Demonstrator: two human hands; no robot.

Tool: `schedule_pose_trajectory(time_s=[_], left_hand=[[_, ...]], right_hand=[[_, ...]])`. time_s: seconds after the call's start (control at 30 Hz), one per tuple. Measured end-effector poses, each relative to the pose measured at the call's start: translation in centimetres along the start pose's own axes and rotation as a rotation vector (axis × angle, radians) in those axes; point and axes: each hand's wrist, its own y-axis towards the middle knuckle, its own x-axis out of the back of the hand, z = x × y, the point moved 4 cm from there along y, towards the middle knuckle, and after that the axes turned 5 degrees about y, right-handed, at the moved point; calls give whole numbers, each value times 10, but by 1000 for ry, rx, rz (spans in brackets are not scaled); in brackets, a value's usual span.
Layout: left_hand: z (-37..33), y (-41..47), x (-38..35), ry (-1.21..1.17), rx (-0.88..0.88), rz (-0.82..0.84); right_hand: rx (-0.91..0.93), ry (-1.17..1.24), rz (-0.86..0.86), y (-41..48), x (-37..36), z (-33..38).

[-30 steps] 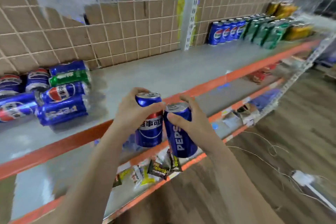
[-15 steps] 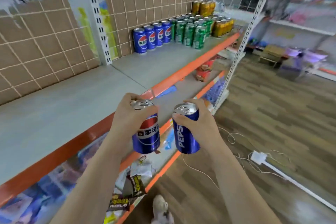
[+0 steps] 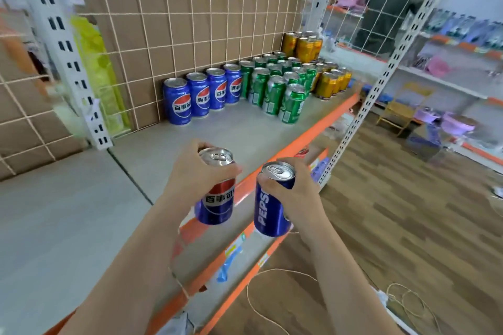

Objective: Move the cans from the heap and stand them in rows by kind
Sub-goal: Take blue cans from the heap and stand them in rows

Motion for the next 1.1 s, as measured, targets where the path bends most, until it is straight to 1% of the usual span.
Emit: schedule_pose_trajectory(time_s=[0.17, 0.27, 0.37, 0.53, 0.6, 0.67, 0.8, 0.87, 1.0, 1.1], left_hand=[[-7, 46, 3, 100, -12, -42], [-10, 70, 2, 125, -6, -117], [-9, 95, -2, 150, 2, -198], [-27, 134, -20, 247, -9, -337], [-37, 149, -28, 265, 3, -365], [-47, 162, -36, 303, 18, -390], [-62, 191, -54, 400, 23, -505], [-63, 202, -59, 467, 42, -552], [-68, 224, -66, 613, 83, -565], [-71, 242, -71, 658, 107, -555]], right_hand=[[-5, 28, 47, 58, -14, -4], [4, 6, 107, 95, -18, -5], [31, -32, 197, 136, -19, -6], [129, -144, 373, 215, -16, 6], [152, -175, 444, 245, -16, 10], [197, -232, 493, 273, -19, 13], [284, -339, 578, 330, -22, 17], [355, -455, 608, 352, -24, 21], [449, -765, 705, 385, -32, 35], [520, -849, 767, 400, -41, 44]])
